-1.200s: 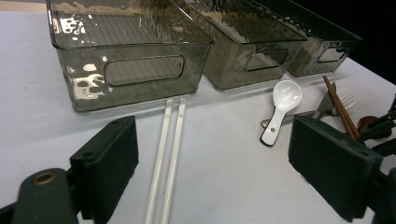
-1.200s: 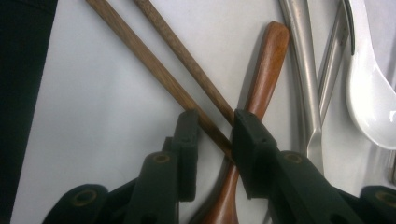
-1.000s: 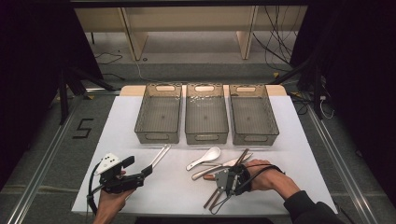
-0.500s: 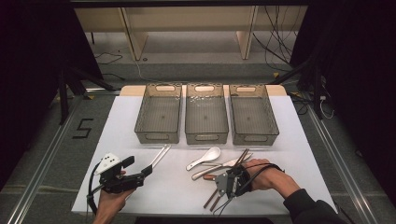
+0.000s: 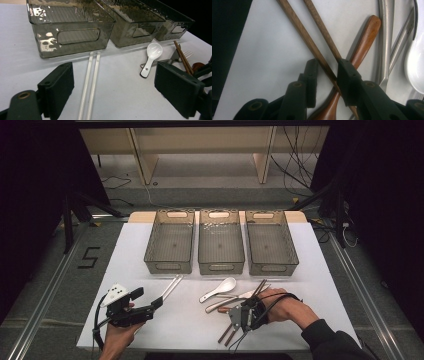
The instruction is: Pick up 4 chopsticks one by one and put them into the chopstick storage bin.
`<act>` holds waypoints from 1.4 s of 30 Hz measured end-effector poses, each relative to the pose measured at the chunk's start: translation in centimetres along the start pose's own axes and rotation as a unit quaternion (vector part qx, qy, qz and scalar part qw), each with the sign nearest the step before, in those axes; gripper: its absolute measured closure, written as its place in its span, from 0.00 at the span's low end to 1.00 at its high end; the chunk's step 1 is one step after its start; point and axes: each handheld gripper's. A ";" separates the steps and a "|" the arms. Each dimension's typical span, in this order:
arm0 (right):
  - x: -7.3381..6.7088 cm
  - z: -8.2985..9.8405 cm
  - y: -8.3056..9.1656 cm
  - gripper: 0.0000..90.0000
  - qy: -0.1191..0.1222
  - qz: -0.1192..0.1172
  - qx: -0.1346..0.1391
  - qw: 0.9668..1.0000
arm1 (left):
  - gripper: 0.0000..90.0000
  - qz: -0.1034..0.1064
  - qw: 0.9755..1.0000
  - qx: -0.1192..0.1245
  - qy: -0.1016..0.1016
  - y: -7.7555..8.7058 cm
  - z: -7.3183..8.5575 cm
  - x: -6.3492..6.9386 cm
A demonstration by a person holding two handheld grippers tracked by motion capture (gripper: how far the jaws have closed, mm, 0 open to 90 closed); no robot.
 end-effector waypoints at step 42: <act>0.4 -0.2 0.2 0.94 0.033 0.001 -0.004 0.999 | 0.18 0.000 1.000 0.001 0.009 -0.1 -0.1 -0.2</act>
Point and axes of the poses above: each handheld gripper's, and its own axes: y roughly backward along the jaws, z roughly out of its underside, x roughly to its right, and after that the axes turned 6 degrees about z, right-handed
